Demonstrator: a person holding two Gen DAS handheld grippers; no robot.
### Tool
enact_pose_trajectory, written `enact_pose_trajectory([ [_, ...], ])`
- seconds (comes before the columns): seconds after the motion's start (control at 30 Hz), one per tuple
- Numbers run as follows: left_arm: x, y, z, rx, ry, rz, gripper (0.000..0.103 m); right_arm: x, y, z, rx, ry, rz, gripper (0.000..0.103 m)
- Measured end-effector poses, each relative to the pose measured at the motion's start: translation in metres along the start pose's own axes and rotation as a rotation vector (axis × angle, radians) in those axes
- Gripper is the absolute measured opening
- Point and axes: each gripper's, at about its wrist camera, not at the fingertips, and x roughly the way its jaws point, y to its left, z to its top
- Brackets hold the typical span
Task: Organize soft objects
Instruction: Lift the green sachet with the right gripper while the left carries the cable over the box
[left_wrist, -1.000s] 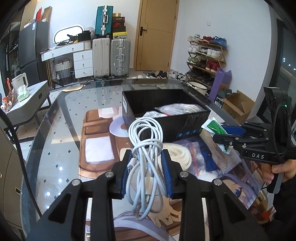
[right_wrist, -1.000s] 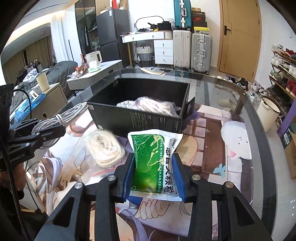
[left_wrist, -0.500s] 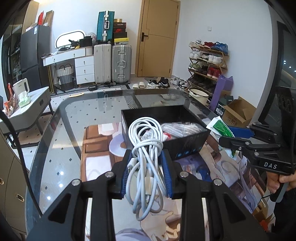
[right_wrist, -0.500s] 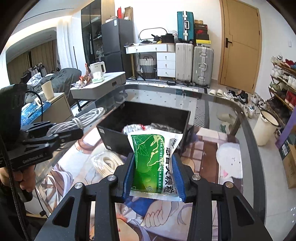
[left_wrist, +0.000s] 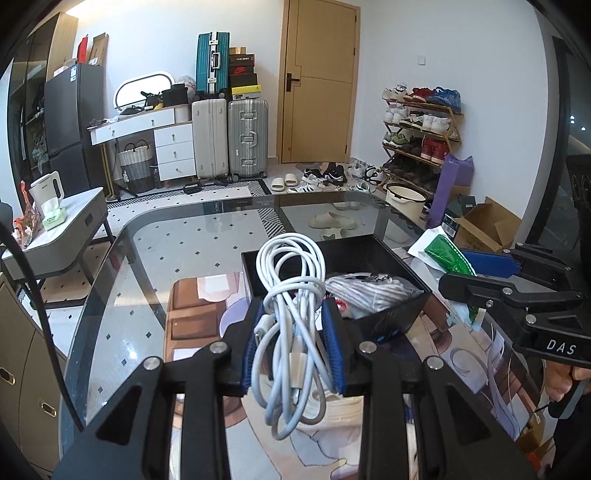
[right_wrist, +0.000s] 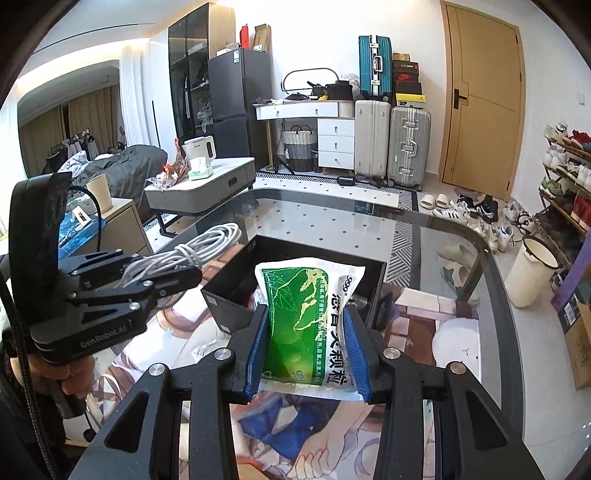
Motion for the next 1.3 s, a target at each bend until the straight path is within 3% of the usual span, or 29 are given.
enact_pose_trajectory([
  [0.5, 0.009, 0.0, 0.01, 0.005, -0.002, 0.0, 0.03, 0.019, -0.008, 0.012, 0.013, 0.019, -0.017, 0.04],
  [1.3, 0.063, -0.001, 0.022, 0.008, 0.048, -0.033, 0.03, 0.068, -0.021, 0.025, 0.02, 0.087, -0.001, 0.04],
])
